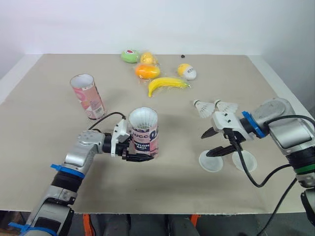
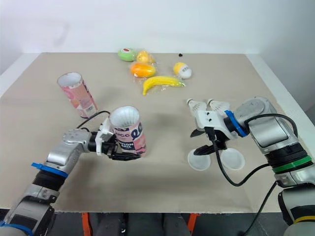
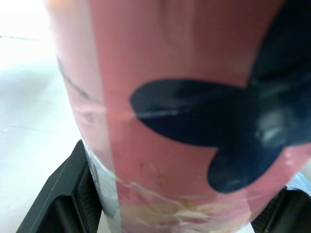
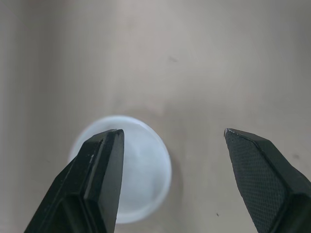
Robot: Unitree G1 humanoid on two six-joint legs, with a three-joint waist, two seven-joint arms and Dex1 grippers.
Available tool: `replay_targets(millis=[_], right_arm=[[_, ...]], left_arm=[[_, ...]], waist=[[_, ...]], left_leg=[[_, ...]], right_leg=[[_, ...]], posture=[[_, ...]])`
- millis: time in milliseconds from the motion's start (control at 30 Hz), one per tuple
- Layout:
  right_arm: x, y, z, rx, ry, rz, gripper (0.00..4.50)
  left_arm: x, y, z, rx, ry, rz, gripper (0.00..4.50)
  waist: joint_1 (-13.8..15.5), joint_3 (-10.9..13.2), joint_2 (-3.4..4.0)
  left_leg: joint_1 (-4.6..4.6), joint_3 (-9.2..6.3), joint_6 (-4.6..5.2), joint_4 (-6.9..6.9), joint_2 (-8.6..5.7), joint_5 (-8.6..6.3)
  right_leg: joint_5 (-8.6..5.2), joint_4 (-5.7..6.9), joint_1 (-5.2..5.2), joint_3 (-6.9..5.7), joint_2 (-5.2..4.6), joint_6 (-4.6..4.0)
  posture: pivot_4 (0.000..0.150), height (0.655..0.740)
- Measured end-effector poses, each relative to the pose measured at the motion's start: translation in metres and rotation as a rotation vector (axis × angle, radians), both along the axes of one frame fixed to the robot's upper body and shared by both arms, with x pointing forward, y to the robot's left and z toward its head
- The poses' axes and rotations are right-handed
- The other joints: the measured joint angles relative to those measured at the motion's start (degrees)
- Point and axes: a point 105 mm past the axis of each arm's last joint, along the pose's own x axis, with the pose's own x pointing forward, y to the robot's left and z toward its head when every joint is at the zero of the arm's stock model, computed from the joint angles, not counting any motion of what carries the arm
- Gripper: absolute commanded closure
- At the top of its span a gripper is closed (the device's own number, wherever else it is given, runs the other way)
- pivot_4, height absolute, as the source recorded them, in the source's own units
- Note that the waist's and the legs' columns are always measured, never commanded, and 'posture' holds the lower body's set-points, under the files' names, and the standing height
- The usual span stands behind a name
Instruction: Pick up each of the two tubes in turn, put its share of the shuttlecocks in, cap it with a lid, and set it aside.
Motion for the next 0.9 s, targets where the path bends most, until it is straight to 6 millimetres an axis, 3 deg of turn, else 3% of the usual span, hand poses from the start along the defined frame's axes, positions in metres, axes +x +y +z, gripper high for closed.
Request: replay_targets(millis=[200, 400, 433, 500, 567, 600, 700, 900], right_arm=[[0.004, -0.009, -0.013, -0.067, 0.002, -0.004, 0.94], [0.002, -0.01, -0.019, -0.094, 0.008, 0.004, 0.94], [0.001, -0.011, -0.022, -0.102, 0.014, 0.006, 1.46], [0.0, -0.013, -0.025, -0.112, 0.02, 0.006, 1.92], [-0.002, -0.014, -0.029, -0.123, 0.022, 0.012, 2.79], [-0.002, -0.014, -0.029, -0.126, 0.02, 0.016, 3.46], [-0.003, -0.012, -0.029, -0.131, 0.015, 0.03, 4.48], [-0.006, -0.007, -0.028, -0.127, 0.015, 0.042, 4.48]], left_arm=[[-0.004, -0.009, -0.019, 0.053, -0.01, -0.013, 1.15], [-0.004, -0.013, -0.023, 0.078, -0.086, -0.037, 1.15], [-0.004, -0.014, -0.024, 0.071, -0.086, -0.038, 1.15], [-0.004, -0.016, -0.025, 0.064, -0.082, -0.038, 1.15], [-0.004, -0.019, -0.025, 0.054, -0.078, -0.041, 1.15], [-0.004, -0.021, -0.025, 0.048, -0.076, -0.043, 1.15], [-0.005, -0.025, -0.026, 0.036, -0.067, -0.049, 1.15], [-0.005, -0.026, -0.029, 0.041, -0.071, -0.057, 1.15]], waist=[[0.02, 0.0, 0.01], [0.24, -0.02, 0.02], [0.39, -0.02, 0.02], [0.55, -0.02, 0.03], [0.68, -0.02, 0.03], [0.69, -0.02, 0.03], [0.68, -0.02, 0.04], [0.66, -0.03, 0.05]], left_leg=[[0.01, -0.02, 0.0, 0.01, -0.02, 0.0], [0.27, -0.03, -0.01, 0.01, -0.05, 0.0], [0.29, -0.03, -0.01, 0.03, -0.06, 0.0], [0.3, -0.03, -0.01, 0.06, -0.07, 0.0], [0.3, -0.05, -0.01, 0.11, -0.08, 0.0], [0.31, -0.05, -0.01, 0.11, -0.09, 0.0], [0.36, -0.08, -0.01, 0.11, -0.09, 0.0], [0.62, -0.1, -0.01, 0.1, -0.09, 0.0]], right_leg=[[0.0, -0.01, 0.02, 0.0, -0.01, 0.02], [-0.01, -0.04, 0.33, -0.02, -0.04, 0.04], [0.0, -0.04, 0.36, -0.02, -0.04, 0.05], [0.02, -0.04, 0.39, -0.02, -0.05, 0.08], [0.02, -0.05, 0.43, -0.03, -0.06, 0.1], [0.03, -0.06, 0.46, -0.03, -0.08, 0.11], [0.03, -0.06, 0.52, -0.05, -0.07, 0.11], [0.02, -0.06, 0.75, -0.06, -0.07, 0.12]], posture=[[0.15, 0.6917], [0.15, 0.6917], [0.15, 0.6917], [0.15, 0.6917], [0.15, 0.6917], [0.15, 0.6917], [0.15, 0.6917], [0.15, 0.6917]])
